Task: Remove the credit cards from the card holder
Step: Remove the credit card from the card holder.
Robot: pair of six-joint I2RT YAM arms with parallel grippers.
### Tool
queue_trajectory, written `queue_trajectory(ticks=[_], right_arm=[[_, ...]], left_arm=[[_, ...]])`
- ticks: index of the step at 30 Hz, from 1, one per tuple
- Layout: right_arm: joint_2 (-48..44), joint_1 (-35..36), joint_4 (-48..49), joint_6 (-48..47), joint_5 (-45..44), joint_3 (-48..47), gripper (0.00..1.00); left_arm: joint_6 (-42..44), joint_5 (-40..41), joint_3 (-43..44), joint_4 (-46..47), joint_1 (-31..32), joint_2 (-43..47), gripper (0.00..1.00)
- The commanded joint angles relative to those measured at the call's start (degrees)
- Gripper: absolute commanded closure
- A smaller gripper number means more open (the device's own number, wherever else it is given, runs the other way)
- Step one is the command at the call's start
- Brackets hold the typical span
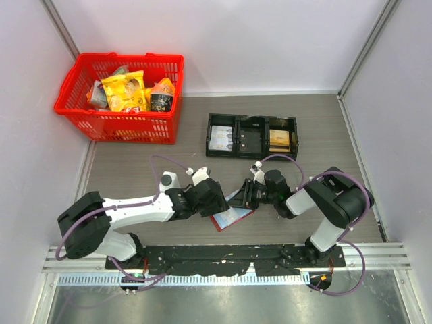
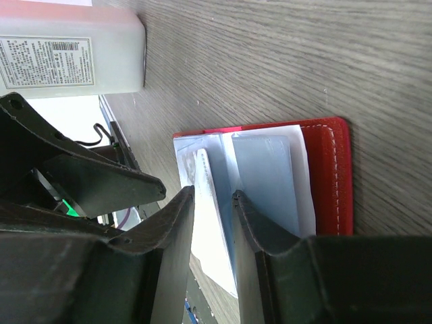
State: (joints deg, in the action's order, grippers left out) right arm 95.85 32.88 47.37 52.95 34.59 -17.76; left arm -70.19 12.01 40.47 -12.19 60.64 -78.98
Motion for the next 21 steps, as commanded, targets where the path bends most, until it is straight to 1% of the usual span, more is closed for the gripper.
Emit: queue_trajectory(ticks=[1, 3, 5, 7, 11, 16, 17, 19, 21], right_arm=[[-0.67, -0.19, -2.81, -1.09, -1.72, 0.79, 0.66], [-0.75, -0.19, -2.73, -1.09, -1.54, 0.8, 0.66], [-0.67, -0.1, -2.73, -1.09, -1.45, 0.8, 0.66], [-0.67, -0.1, -2.55, -1.09, -1.37, 0.8, 0.66], [-0.67, -0.28, -2.55, -1.09, -1.19, 0.88, 0.66], [-0.58, -0.19, -1.94, -1.01, -0.75, 0.8, 0.66], [-0.67, -0.19, -1.59, -0.92, -0.49, 0.88, 0.66], [-0.84, -0.19, -1.32, -0.83, -0.14, 1.06, 0.66], [-1.28, -0.19, -0.97, -0.83, 0.21, 1.23, 0.69]], left_arm=[[-1.7, -0.41, 0.05, 5.51, 0.0, -1.79, 0.48], [-1.61, -0.5, 0.05, 5.59, 0.09, -2.14, 0.56], [-1.44, -0.41, 0.05, 5.42, 0.0, -2.4, 0.59], [-1.44, -0.41, 0.31, 4.37, 0.09, -2.76, 0.6], [-1.44, -0.15, 0.23, 2.43, 0.09, -1.79, 0.6], [-0.74, 0.3, 0.22, 2.34, 0.09, -2.49, 0.62], [-0.56, 0.03, 0.31, 2.52, 0.09, -2.93, 0.65], [-0.03, -0.23, 0.58, 2.69, 0.0, -4.16, 0.73], [0.23, -0.5, 0.75, 2.78, 0.0, -5.3, 0.81]])
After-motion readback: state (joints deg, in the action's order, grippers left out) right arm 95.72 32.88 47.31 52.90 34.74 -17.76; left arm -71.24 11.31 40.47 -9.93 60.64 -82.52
